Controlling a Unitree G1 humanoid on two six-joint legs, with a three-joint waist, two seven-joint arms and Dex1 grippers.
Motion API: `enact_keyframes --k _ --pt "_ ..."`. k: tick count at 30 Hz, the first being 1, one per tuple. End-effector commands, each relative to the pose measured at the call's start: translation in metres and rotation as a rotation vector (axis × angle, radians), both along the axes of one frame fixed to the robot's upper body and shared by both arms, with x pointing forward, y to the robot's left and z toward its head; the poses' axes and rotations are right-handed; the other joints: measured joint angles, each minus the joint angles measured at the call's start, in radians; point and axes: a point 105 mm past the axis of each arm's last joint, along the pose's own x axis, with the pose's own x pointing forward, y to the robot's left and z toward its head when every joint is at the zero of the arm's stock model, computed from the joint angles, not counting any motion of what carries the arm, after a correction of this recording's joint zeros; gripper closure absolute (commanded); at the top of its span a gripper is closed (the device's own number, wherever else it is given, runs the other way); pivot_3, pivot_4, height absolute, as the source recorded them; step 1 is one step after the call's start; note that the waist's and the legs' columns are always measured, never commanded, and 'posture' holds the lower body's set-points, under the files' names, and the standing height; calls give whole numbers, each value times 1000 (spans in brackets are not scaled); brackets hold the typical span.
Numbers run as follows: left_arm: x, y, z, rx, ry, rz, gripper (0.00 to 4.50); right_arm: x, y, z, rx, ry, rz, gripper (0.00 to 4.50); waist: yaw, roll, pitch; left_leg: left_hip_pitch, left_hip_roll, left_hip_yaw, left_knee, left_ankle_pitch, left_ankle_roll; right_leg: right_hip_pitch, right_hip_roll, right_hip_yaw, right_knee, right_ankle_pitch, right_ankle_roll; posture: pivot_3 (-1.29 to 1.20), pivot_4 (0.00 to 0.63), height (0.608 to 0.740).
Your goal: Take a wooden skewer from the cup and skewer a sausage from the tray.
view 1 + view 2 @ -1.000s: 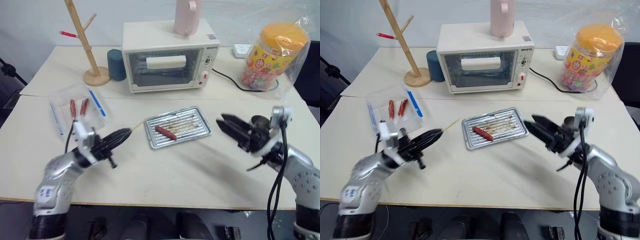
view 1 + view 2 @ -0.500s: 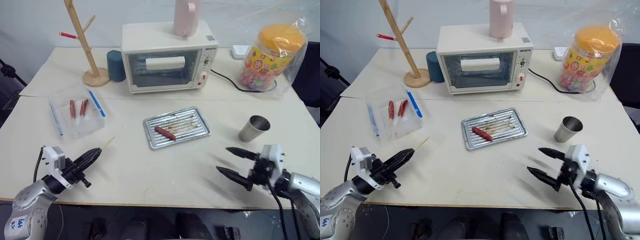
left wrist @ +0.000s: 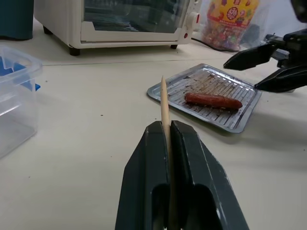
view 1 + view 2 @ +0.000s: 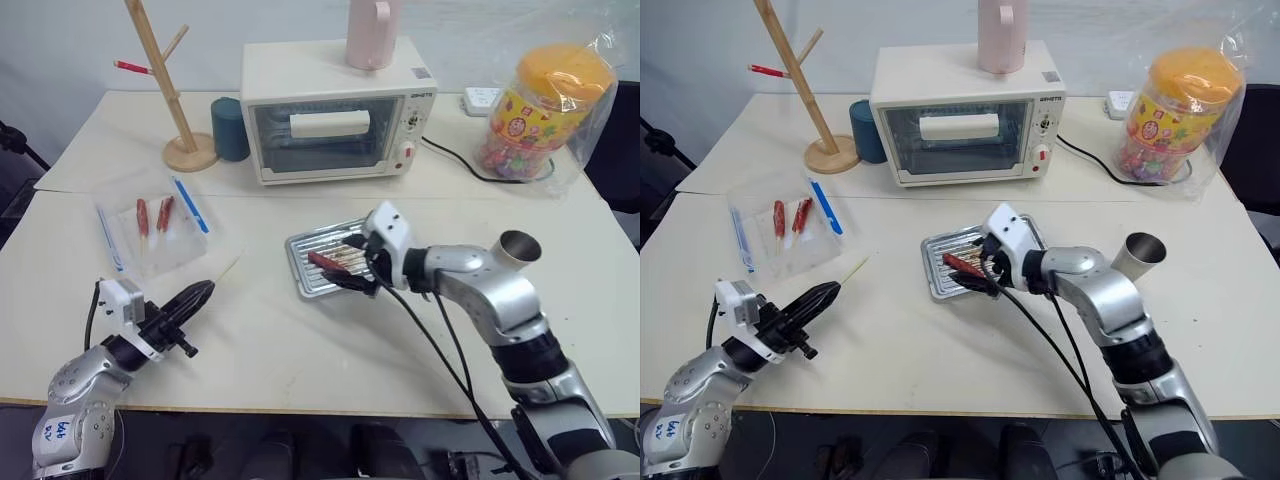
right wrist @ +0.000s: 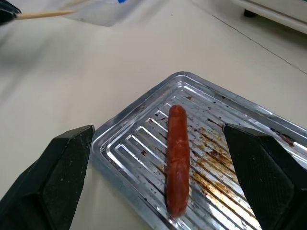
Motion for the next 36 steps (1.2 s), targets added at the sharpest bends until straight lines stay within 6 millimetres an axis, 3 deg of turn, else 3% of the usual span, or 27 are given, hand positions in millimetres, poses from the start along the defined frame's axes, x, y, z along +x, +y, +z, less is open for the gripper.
enact_keyframes --k 1,8,11,16,29,30,32,36 --pt "-3 -6 6 6 -37 -6 4500 9 14 0 -24 -24 -6 42 -5 0 0 0 0 0 0 0 0 0 0 0 0 0 0 0 150 740" --pt "-2 -9 6 -4 -45 0 4500 23 26 -4 -50 -39 -10 42 -11 0 0 0 0 1 0 0 0 -1 0 0 3 0 0 0 150 740" --pt "-2 -10 7 -3 -50 1 4500 25 28 -7 -54 -41 -4 541 -11 0 0 0 0 1 0 0 0 -1 0 0 4 0 0 0 150 740" --pt "-2 -10 8 -1 -58 2 4500 26 28 -13 -62 -34 -1 1824 -12 0 0 0 0 1 0 0 0 -1 0 0 4 0 0 0 150 740" --pt "-2 -8 10 5 -67 4 4500 26 27 -21 -75 -16 5 1824 -13 0 0 0 0 1 0 0 0 -1 0 0 4 0 0 0 150 740" --pt "-2 -8 10 4 -68 4 4500 26 27 -21 -76 -17 6 2206 -13 0 0 0 0 1 0 0 0 -1 1 0 4 0 0 0 150 740" --pt "-2 -9 10 4 -69 4 4500 26 27 -22 -79 -17 5 2499 -13 0 0 0 0 1 0 0 0 -1 1 0 4 0 0 0 150 740" --pt "-2 -8 10 5 -70 5 4500 27 27 -21 -79 -19 7 2499 -13 0 0 0 0 1 0 0 0 -1 0 0 4 0 0 0 150 740"
